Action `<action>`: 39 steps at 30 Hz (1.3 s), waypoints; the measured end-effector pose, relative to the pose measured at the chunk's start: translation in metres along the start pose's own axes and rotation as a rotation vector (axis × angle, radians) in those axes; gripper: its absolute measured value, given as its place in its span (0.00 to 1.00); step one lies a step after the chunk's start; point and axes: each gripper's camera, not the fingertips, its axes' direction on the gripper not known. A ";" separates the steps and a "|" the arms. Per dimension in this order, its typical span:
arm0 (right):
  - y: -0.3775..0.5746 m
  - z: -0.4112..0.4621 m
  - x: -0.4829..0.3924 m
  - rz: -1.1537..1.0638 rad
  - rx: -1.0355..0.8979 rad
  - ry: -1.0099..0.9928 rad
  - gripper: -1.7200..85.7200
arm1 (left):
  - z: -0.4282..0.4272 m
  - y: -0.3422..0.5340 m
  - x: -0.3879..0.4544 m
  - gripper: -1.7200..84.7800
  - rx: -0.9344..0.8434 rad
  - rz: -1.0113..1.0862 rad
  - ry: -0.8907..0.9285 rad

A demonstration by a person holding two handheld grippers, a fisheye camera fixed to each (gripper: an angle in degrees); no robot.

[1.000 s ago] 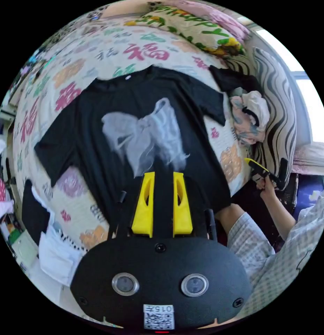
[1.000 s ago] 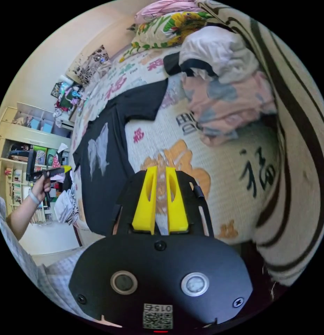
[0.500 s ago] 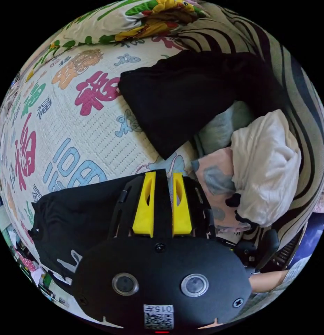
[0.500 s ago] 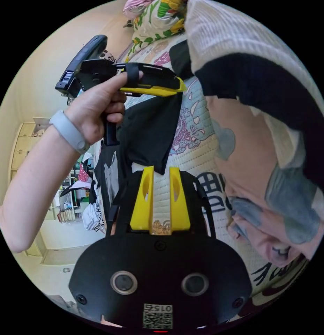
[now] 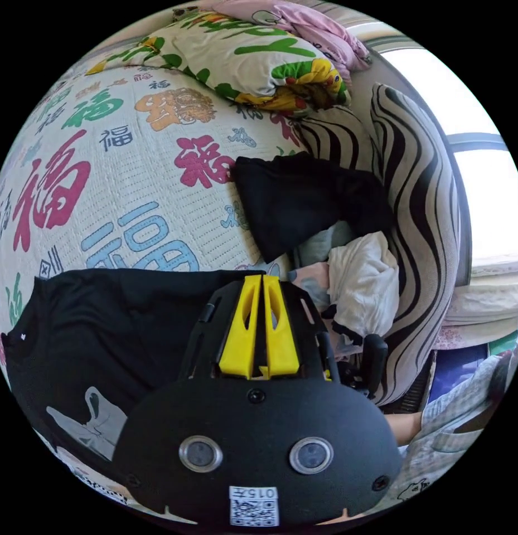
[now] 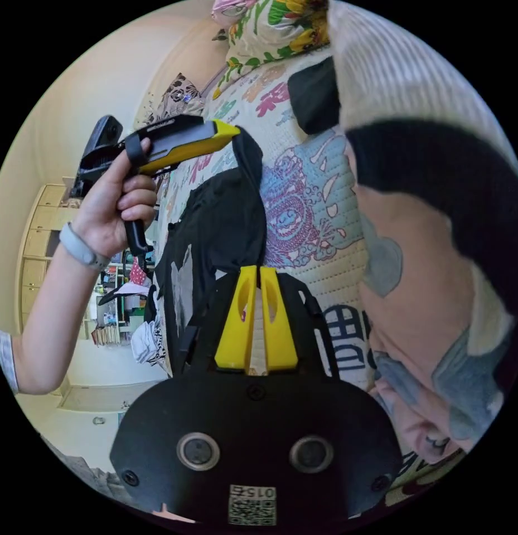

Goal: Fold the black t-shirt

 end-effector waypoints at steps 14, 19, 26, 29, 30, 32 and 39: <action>-0.001 0.123 -0.201 -0.515 -0.135 0.056 0.02 | -0.174 0.120 -0.180 0.02 0.271 -0.197 -0.043; 0.009 0.213 -0.218 -0.526 -0.273 0.112 0.03 | -0.169 0.162 -0.246 0.03 0.210 -0.327 -0.066; -0.011 0.192 -0.180 -0.383 -0.112 0.281 0.10 | -0.205 0.155 -0.240 0.10 0.298 -0.224 -0.092; -0.035 0.203 -0.154 -0.326 -0.119 0.266 0.11 | -0.197 0.107 -0.221 0.11 0.274 -0.124 -0.049; -0.045 0.218 -0.150 -0.333 -0.175 0.270 0.11 | -0.193 0.097 -0.219 0.11 0.265 -0.113 -0.040; -0.054 0.242 -0.151 -0.374 -0.224 0.302 0.10 | -0.170 0.060 -0.212 0.11 0.202 -0.104 -0.037; -0.079 0.268 -0.129 -0.302 -0.192 0.281 0.02 | -0.133 0.018 -0.192 0.03 0.015 -0.070 -0.203</action>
